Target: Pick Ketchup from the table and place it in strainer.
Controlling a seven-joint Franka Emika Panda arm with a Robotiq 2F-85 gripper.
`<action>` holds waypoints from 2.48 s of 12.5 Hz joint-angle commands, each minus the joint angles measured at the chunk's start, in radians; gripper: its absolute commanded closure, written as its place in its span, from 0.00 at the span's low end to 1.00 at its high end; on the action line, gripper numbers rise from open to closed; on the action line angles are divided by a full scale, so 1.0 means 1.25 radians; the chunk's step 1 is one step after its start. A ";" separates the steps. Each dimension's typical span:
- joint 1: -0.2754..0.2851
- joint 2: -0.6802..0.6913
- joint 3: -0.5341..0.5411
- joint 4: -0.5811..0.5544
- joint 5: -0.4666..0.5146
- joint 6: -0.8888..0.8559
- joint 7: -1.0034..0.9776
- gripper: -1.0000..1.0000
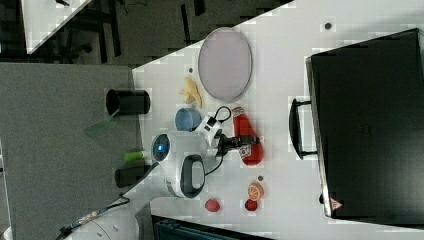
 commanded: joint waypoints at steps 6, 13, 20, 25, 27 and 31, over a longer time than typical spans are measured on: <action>-0.003 -0.136 0.007 0.045 -0.002 -0.057 -0.026 0.40; 0.005 -0.341 0.061 0.248 0.006 -0.586 0.002 0.40; 0.046 -0.339 0.254 0.326 0.057 -0.671 0.296 0.40; 0.068 -0.263 0.432 0.320 0.059 -0.564 0.613 0.40; 0.073 -0.211 0.484 0.304 0.057 -0.480 0.719 0.40; 0.099 -0.109 0.522 0.248 -0.010 -0.296 0.813 0.40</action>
